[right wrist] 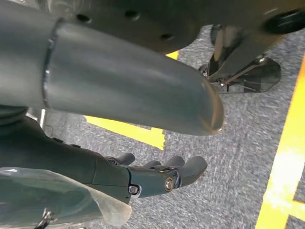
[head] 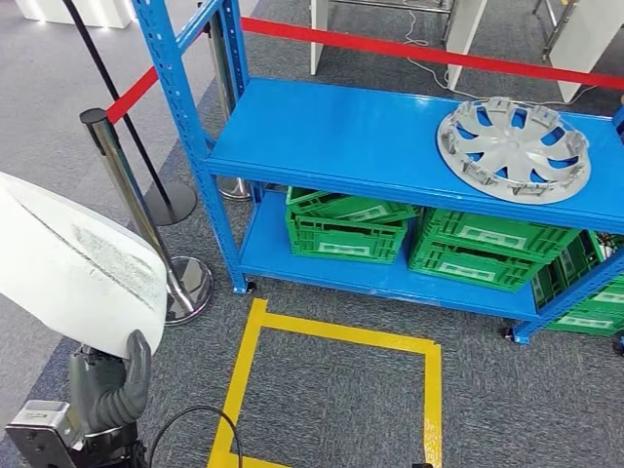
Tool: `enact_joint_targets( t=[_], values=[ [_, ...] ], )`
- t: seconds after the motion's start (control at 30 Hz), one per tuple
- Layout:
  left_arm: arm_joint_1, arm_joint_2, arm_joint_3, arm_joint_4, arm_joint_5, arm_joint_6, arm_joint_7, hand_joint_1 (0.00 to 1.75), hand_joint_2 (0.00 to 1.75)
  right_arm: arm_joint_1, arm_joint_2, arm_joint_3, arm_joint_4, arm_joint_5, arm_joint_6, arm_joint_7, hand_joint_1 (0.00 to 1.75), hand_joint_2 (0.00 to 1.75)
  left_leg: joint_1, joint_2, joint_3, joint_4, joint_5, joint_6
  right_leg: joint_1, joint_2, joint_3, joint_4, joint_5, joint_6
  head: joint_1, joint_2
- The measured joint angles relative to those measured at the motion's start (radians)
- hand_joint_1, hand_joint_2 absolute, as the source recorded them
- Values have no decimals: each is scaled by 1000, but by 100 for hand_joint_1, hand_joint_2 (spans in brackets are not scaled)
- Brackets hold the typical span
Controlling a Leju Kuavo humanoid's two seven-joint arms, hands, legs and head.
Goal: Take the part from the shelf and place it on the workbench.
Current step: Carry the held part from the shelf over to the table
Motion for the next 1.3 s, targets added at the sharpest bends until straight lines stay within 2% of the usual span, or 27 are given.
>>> enact_joint_targets(
  t=[0.03, 0.07, 0.13, 0.17, 0.2, 0.27, 0.33, 0.37, 0.43, 0.5, 0.53, 0.57, 0.63, 0.7, 0.77, 0.83, 0.87, 0.93, 0.97, 1.03, 1.07, 1.1, 1.13, 1.17, 1.2, 1.23, 1.3],
  values=[
    [0, 0, 0, 0, 0, 0, 0, 175, 175, 2, 0, 0, 0, 0, 2, 0, 0, 0, -1, -9, -2, 2, 1, 0, 0, 2, -14, 31, -1, 1, 0, 0],
    [0, 0, 0, 0, 0, 0, 0, 175, 175, 3, 0, 0, 0, 1, 4, 0, 0, 0, -1, -20, -3, 5, 2, 0, -1, 4, -7, 20, 18, 0, 0, 0],
    [0, 0, 0, 0, -3, 0, 0, 175, 175, 4, 0, 1, 0, 2, 9, 1, 0, 0, -1, -41, -5, 13, 0, -3, -5, 21, 51, -101, 89, -1, 0, 0],
    [-1, 0, -1, 0, -4, 0, 0, 175, 175, 4, 0, 2, 0, 2, 10, 1, 0, 0, -2, -52, -8, 19, -1, -6, -8, 45, 83, -166, 113, -2, 0, 0],
    [-2, 0, -1, 0, -6, 1, 0, 175, 175, 4, 0, 4, 0, 2, 12, 2, 0, 0, -3, -62, -14, 25, -1, -11, -11, 64, 106, -212, 124, -3, 0, 0],
    [-2, 1, -4, 0, -8, 1, -1, 175, 175, 4, 0, 7, 1, 3, 14, 2, 0, 0, -3, -82, -29, 33, 4, -24, -13, 83, 120, -238, 118, -6, -1, 0],
    [-1, 2, -6, 0, -9, 1, -1, 175, 175, 4, 0, 8, 1, 5, 16, 2, 0, 0, -1, -93, -41, 38, 8, -37, -14, 61, 118, -240, 122, -17, -1, 0],
    [-1, 2, -6, 0, -9, 1, -2, 175, 175, 4, 0, 8, 1, 5, 17, 2, 0, 0, -2, -82, -49, 51, -2, -42, -15, 48, 117, -241, 125, -23, -4, 0],
    [-4, 3, -7, 0, -9, 1, -3, 175, 175, 5, -1, 9, 1, 6, 18, 1, 0, 0, -1, -40, -85, 136, -56, -52, -16, 21, 116, -244, 129, -31, -11, 0],
    [-5, 4, -8, 0, -9, 2, -3, 175, 175, 6, -1, 9, 1, 6, 19, 0, 0, 0, 1, -15, -140, 268, -117, -61, -14, -8, 115, -244, 128, -34, -15, 0],
    [-5, 4, -8, 0, -9, 2, -3, 175, 175, 7, -1, 9, 1, 6, 20, 0, 0, 0, 2, -12, -157, 312, -130, -62, -13, -21, 114, -244, 128, -35, -15, 0],
    [-5, 4, -8, 1, -9, 2, -3, 175, 175, 7, -1, 10, 1, 6, 20, 1, 0, 0, 2, -11, -157, 318, -123, -62, -12, -35, 114, -243, 127, -35, -15, 0],
    [-4, 5, -8, 1, -9, 2, -3, 175, 175, 4, -1, 11, 2, 6, 20, 1, 0, 0, 1, -1, -103, 220, -61, -55, -10, -59, 116, -243, 126, -35, -15, 0],
    [-5, 5, -8, 1, -9, 2, -3, 175, 175, 1, 0, 13, 2, 6, 20, 0, 0, 0, -9, 39, -34, 84, -14, -42, -6, -80, 118, -244, 125, -32, -15, 0],
    [-6, 5, -9, 1, -9, 2, -3, 175, 175, 1, 0, 15, 2, 7, 20, 1, 0, 0, -19, 67, -13, 31, -9, -31, -3, -98, 117, -243, 124, -25, -15, 0],
    [-5, 6, -10, 1, -9, 2, -4, 175, 175, 0, 0, 16, 1, 8, 22, 1, 0, 0, -21, 54, -18, 25, -5, -22, -1, -117, 117, -246, 124, -16, -15, 0],
    [-4, 6, -10, 1, -9, 3, -4, 175, 175, -2, 0, 16, 1, 9, 23, 2, 0, 0, -19, 44, -18, 20, -1, -17, -2, -111, 116, -243, 119, -11, -14, 0],
    [-5, 6, -11, 1, -13, 6, -5, 175, 175, -5, 0, 18, 1, 13, 24, 3, 0, 0, -13, 25, -17, 9, 9, -6, -4, -63, 93, -195, 80, -3, -11, 0],
    [-6, 5, -13, 1, -17, 9, -6, 175, 175, -5, 0, 18, 2, 15, 24, 4, 0, 0, -11, 16, -19, 7, 12, -2, -6, -31, 67, -139, 48, -1, -8, 0],
    [-8, 5, -14, 1, -22, 14, -6, 175, 175, -2, 0, 21, 2, 18, 26, 8, 0, 0, -11, -5, -23, 8, 16, 3, -5, -2, 2, 1, -8, 0, -6, 0],
    [-8, 5, -15, 2, -23, 16, -6, 175, 175, 0, 0, 22, 2, 20, 27, 9, 0, 0, -11, -17, -23, 9, 17, 3, -5, 2, -20, 43, -14, 0, -6, 0],
    [-8, 5, -15, 2, -24, 17, -6, 175, 175, 2, 0, 23, 2, 23, 29, 10, 0, 0, -11, -30, -23, 11, 17, 3, -4, 4, -26, 49, 0, -1, -6, 0],
    [-8, 5, -15, 3, -25, 19, -6, 175, 175, 4, 0, 25, 2, 27, 30, 12, 0, 0, -11, -43, -23, 13, 17, 2, -5, 7, -11, 12, 32, -2, -6, 0],
    [-8, 5, -15, 3, -28, 22, -6, 175, 175, 4, 0, 26, 2, 31, 31, 13, 0, 0, -11, -57, -23, 16, 17, 0, -6, 19, 18, -55, 73, -3, -6, 0],
    [-8, 5, -15, 3, -33, 27, -6, 175, 175, 4, 0, 29, 2, 34, 31, 14, 0, 0, -11, -69, -25, 20, 16, -3, -9, 44, 50, -127, 104, -5, -6, 0],
    [-9, 5, -15, 4, -39, 32, -6, 175, 175, 3, 0, 31, 2, 36, 31, 15, 0, 0, -12, -80, -28, 25, 14, -7, -12, 67, 77, -186, 124, -6, -7, 0],
    [-9, 5, -16, 4, -51, 42, -7, 175, 175, 3, 0, 37, 3, 36, 31, 16, 0, 0, -11, -102, -38, 32, 16, -18, -13, 92, 101, -231, 128, -10, -8, 0]
  ],
)
